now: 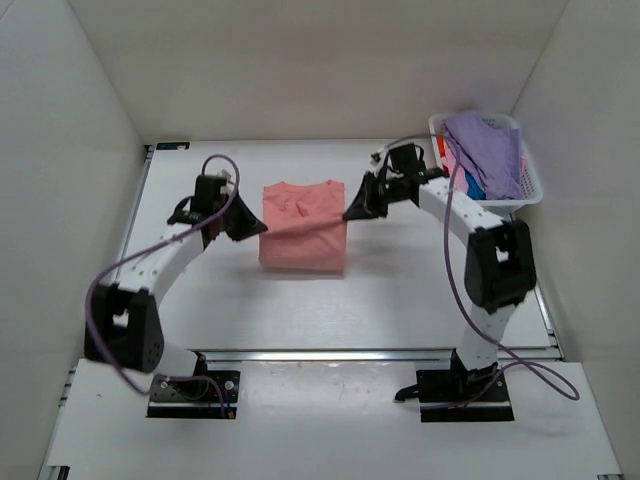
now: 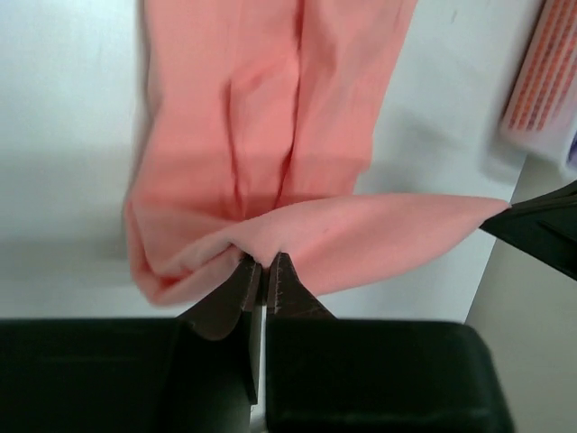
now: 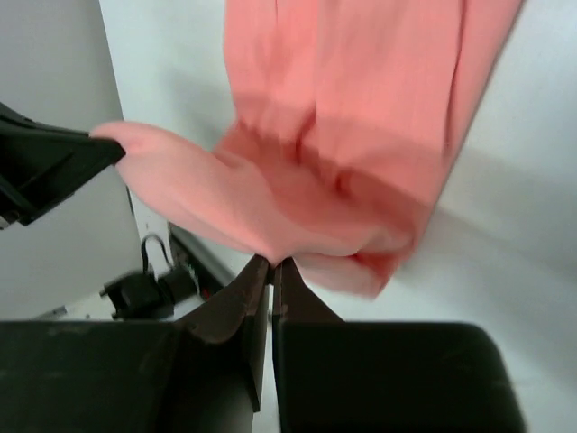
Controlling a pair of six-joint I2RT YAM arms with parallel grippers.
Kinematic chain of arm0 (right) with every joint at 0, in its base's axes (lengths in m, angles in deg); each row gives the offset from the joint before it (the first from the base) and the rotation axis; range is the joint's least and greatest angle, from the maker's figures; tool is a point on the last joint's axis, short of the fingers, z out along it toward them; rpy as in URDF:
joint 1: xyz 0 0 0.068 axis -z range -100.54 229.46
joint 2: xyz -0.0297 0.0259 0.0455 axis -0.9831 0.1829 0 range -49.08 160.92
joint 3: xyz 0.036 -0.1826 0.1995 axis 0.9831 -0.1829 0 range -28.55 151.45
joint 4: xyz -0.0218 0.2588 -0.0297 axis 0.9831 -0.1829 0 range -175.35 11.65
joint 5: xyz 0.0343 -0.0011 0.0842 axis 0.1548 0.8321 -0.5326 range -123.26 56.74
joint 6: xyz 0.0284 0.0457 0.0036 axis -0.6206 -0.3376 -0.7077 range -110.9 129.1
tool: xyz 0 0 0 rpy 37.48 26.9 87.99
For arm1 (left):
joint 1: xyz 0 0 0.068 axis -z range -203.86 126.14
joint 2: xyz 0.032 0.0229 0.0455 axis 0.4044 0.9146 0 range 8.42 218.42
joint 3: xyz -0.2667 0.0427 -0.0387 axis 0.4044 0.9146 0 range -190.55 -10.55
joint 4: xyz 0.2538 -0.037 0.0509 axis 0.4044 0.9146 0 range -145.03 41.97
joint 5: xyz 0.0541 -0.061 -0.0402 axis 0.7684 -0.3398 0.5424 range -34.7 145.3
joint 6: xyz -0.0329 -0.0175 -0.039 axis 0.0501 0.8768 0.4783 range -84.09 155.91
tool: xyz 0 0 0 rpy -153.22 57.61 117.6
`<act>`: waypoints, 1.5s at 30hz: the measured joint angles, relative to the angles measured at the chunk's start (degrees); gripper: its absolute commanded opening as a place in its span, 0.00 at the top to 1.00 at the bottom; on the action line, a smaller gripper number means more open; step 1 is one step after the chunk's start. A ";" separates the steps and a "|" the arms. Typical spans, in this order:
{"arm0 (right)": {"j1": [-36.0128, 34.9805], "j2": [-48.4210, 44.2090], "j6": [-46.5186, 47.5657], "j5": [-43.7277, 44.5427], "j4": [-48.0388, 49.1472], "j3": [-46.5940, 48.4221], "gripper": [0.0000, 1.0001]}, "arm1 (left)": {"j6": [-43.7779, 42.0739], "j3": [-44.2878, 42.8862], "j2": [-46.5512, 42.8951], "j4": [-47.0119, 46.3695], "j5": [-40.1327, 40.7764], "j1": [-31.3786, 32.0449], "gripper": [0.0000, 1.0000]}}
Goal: Fold and stack the t-shirts
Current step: Fold the long partially folded tshirt into a neat square, then smooth out wrinkles on the folded tshirt
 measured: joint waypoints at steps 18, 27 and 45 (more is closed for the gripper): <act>9.14 50.01 9.86 14.27 -23.54 73.35 0.41 | -4.59 -40.85 46.73 -8.22 -2.67 -6.08 0.39; 3.34 44.61 15.47 25.44 -31.28 80.78 0.51 | -8.66 -32.65 44.19 -10.99 0.79 -6.12 0.31; 9.66 -12.85 20.39 24.81 -13.22 18.14 0.58 | -13.64 -30.69 42.66 -11.04 3.39 -4.90 0.31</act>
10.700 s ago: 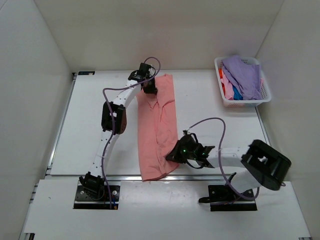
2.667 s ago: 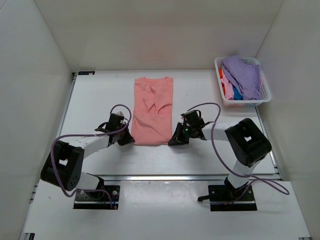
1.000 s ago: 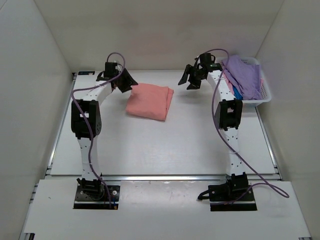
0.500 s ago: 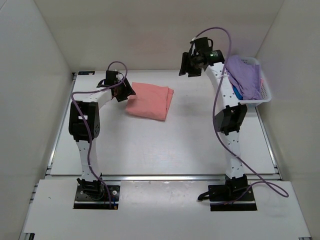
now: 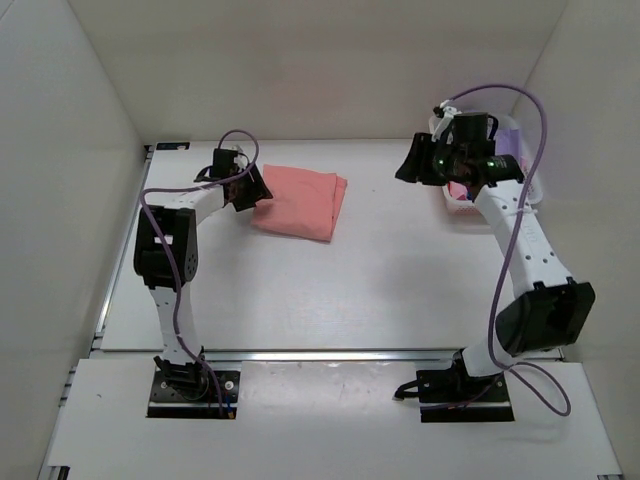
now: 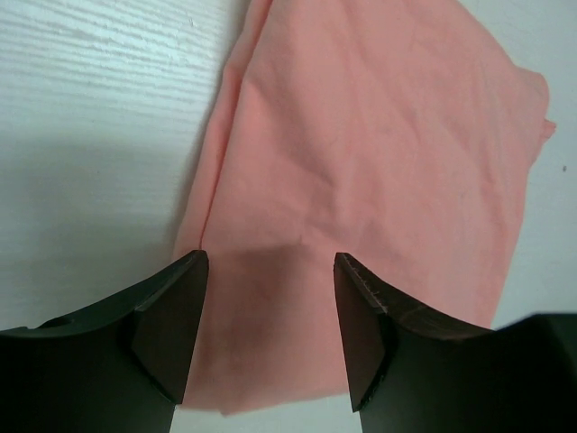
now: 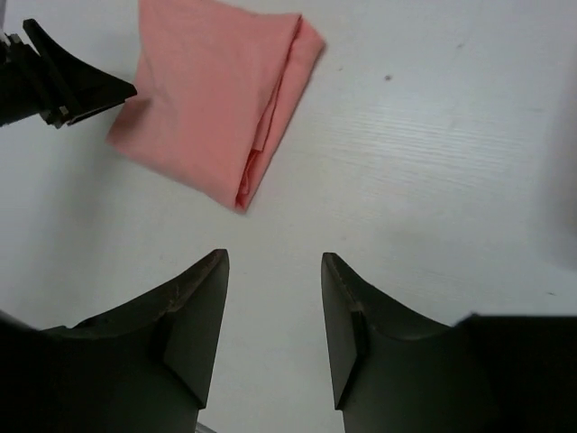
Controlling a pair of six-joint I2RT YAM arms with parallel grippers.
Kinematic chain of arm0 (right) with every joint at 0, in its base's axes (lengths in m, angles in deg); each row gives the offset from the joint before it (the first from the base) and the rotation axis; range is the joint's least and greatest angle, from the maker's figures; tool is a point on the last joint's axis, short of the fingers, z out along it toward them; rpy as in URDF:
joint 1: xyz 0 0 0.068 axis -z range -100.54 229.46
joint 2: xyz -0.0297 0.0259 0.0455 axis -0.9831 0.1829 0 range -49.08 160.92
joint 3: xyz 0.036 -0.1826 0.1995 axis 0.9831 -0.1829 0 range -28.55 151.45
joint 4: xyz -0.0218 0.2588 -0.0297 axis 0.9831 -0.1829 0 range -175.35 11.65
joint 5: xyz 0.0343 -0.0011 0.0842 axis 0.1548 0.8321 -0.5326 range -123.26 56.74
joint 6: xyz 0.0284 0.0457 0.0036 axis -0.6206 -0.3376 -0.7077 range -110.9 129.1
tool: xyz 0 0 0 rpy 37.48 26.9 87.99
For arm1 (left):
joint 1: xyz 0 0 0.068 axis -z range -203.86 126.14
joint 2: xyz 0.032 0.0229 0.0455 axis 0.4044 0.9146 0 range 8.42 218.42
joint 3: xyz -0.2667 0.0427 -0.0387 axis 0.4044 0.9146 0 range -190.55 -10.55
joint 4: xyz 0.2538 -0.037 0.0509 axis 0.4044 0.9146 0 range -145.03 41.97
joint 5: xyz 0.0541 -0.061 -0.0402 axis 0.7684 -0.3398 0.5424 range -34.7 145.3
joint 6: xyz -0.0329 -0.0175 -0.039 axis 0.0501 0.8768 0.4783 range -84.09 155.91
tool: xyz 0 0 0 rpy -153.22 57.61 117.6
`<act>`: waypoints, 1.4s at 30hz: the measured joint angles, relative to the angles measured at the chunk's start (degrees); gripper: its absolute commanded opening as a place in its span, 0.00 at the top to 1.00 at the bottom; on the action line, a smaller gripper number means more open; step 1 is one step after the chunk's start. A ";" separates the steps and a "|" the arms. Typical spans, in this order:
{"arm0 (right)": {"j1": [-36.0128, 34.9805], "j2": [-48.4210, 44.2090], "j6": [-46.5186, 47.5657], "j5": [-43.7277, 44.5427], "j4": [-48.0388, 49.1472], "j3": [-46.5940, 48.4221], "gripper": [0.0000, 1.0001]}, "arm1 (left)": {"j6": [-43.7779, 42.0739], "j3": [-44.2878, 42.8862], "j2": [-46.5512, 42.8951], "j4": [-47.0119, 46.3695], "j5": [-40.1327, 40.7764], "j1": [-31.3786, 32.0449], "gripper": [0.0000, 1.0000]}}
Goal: Fold and stack the t-shirts
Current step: Smooth out wrinkles on the folded tshirt
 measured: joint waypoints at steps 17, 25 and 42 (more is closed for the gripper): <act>-4.74 37.55 -10.16 -20.63 24.02 0.79 0.65 | 1.05 12.83 -6.27 -2.84 -0.61 5.44 0.37; -4.85 41.07 -13.84 -23.89 29.38 7.45 0.59 | 2.69 15.78 -8.11 -4.22 -2.75 5.84 0.36; -5.49 57.86 -16.00 -26.01 27.96 25.14 0.61 | 6.38 19.82 -20.50 -4.81 -9.22 0.42 0.35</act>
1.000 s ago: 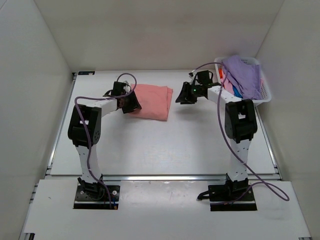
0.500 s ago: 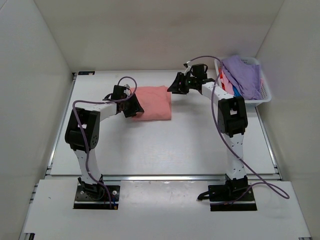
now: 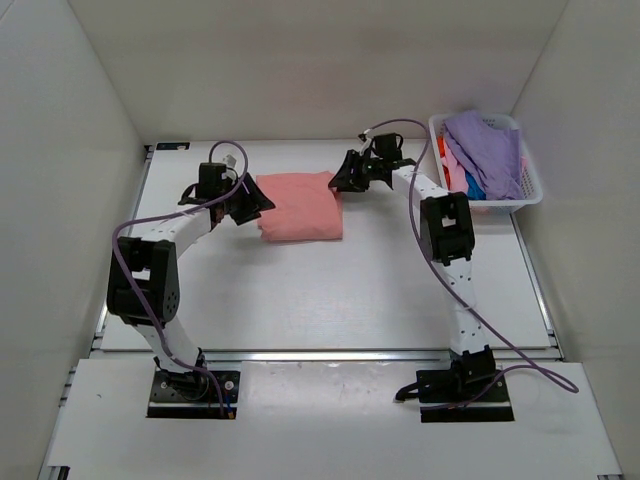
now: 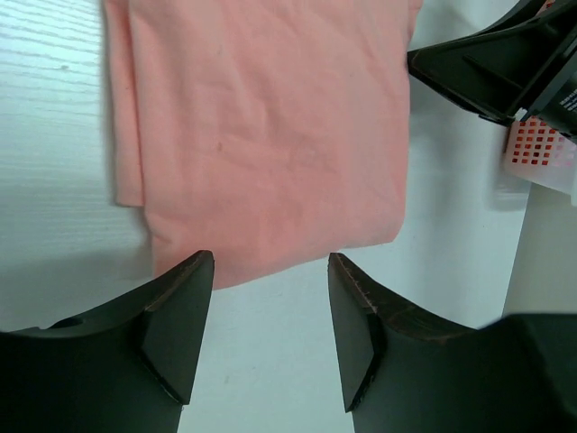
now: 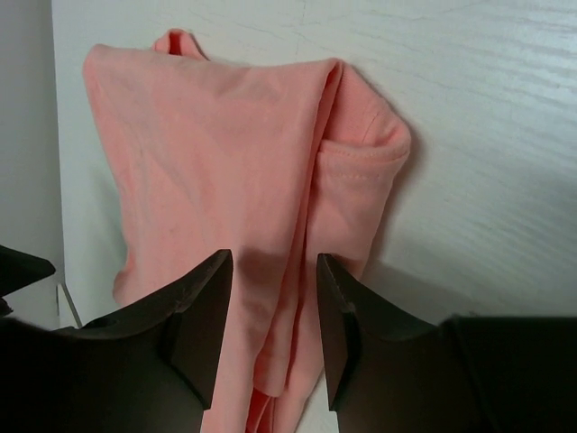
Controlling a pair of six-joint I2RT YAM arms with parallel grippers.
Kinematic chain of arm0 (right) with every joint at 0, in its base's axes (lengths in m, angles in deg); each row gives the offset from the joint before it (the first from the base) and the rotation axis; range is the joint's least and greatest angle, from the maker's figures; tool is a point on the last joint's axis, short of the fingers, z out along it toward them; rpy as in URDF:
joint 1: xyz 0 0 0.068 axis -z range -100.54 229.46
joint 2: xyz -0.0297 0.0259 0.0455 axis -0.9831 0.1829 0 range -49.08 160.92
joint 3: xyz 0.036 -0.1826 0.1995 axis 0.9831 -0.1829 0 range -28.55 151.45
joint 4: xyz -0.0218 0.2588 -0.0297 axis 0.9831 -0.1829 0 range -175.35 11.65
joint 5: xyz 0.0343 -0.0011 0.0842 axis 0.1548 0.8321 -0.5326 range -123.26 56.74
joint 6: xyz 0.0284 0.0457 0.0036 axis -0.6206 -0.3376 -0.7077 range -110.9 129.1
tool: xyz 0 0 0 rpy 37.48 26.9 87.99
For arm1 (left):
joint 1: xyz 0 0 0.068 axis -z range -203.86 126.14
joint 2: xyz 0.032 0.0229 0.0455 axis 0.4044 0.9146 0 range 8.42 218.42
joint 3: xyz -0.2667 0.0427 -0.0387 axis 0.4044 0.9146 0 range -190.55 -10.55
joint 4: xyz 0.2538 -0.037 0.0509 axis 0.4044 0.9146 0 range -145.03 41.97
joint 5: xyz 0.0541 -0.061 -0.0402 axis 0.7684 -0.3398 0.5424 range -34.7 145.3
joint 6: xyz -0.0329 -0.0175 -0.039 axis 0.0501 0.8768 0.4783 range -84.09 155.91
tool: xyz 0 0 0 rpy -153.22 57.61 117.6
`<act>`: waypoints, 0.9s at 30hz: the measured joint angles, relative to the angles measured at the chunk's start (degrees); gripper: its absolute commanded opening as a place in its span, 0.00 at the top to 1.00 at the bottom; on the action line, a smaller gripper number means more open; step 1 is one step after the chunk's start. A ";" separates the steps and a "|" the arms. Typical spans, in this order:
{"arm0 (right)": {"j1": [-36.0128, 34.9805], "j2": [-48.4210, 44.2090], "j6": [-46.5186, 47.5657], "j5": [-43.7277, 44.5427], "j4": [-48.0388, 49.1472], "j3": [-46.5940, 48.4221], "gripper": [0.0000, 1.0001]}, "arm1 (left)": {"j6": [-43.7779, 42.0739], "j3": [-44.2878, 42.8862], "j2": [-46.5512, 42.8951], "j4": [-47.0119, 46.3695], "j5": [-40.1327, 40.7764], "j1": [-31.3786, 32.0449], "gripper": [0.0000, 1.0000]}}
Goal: Fold and stack the t-shirts
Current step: Smooth out wrinkles on the folded tshirt
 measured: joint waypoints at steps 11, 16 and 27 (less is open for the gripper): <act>-0.17 11.06 -1.92 -2.69 -4.74 18.53 0.63 | -0.04 2.82 -0.20 0.35 -0.57 -1.29 0.35; 0.22 17.94 -3.34 -4.76 -7.85 29.22 0.81 | -0.04 3.45 -0.20 0.37 -0.90 -1.84 0.35; 0.55 22.38 -2.23 -4.39 -16.11 39.26 1.00 | -0.04 5.62 -0.22 0.28 -0.92 -2.51 0.35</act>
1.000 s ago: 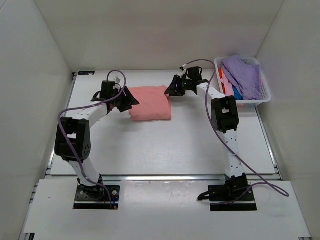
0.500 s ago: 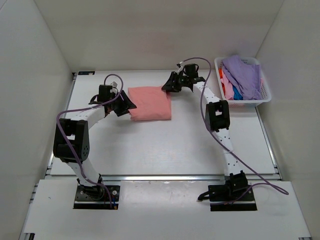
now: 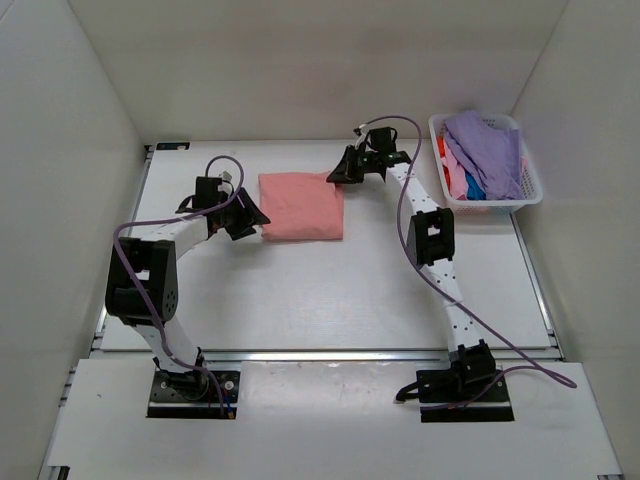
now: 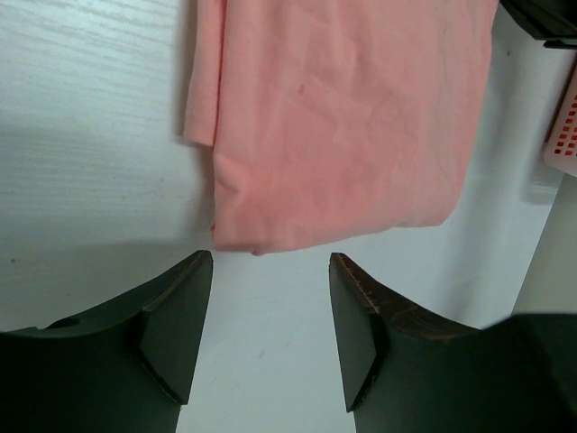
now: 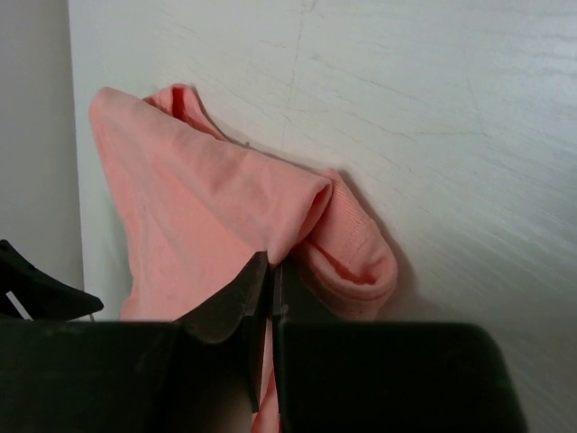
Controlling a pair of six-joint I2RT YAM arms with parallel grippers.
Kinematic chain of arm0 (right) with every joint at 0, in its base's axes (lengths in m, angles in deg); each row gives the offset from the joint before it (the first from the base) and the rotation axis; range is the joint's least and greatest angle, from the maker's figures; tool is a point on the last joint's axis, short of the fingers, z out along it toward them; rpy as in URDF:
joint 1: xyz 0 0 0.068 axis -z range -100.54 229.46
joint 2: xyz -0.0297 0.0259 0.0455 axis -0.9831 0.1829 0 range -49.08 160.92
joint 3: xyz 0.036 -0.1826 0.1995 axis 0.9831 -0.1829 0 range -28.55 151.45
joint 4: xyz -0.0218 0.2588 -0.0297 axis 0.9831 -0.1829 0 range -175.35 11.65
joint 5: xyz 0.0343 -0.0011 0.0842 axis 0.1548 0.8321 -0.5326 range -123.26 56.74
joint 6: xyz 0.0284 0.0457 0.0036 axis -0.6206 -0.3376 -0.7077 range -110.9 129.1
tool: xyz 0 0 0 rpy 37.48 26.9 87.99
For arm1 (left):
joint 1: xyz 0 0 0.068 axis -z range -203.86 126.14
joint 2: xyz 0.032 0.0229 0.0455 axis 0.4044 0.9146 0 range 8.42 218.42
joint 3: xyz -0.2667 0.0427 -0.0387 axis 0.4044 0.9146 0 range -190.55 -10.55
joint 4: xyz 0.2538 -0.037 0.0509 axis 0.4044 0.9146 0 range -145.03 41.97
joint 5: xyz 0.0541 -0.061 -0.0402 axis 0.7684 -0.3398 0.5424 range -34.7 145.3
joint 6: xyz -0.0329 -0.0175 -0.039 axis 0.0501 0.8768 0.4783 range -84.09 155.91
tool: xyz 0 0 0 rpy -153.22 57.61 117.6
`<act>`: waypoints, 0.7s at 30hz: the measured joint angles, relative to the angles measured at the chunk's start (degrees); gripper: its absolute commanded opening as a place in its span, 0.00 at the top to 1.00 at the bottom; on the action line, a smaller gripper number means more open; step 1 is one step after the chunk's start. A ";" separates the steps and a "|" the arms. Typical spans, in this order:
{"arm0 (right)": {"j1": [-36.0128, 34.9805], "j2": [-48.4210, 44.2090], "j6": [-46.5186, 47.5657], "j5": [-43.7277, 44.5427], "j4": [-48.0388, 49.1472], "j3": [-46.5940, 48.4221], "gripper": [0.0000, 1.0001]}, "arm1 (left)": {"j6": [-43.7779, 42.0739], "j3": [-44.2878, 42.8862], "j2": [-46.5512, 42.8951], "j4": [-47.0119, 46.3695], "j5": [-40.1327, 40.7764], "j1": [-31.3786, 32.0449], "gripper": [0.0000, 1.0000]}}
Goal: Fold and stack the t-shirts
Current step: Smooth out wrinkles on the folded tshirt
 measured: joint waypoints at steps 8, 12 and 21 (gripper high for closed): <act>-0.09 -4.04 4.85 5.46 -9.16 0.02 1.00 | 0.00 1.57 -0.85 0.07 0.00 -0.20 0.35; -0.44 -7.32 7.23 8.52 -12.96 0.02 1.00 | 0.02 1.97 -1.84 -0.24 -0.02 -0.33 0.35; -1.84 -10.56 8.72 23.21 -21.70 0.61 1.00 | 0.02 2.54 -2.01 -0.98 0.00 -0.52 0.34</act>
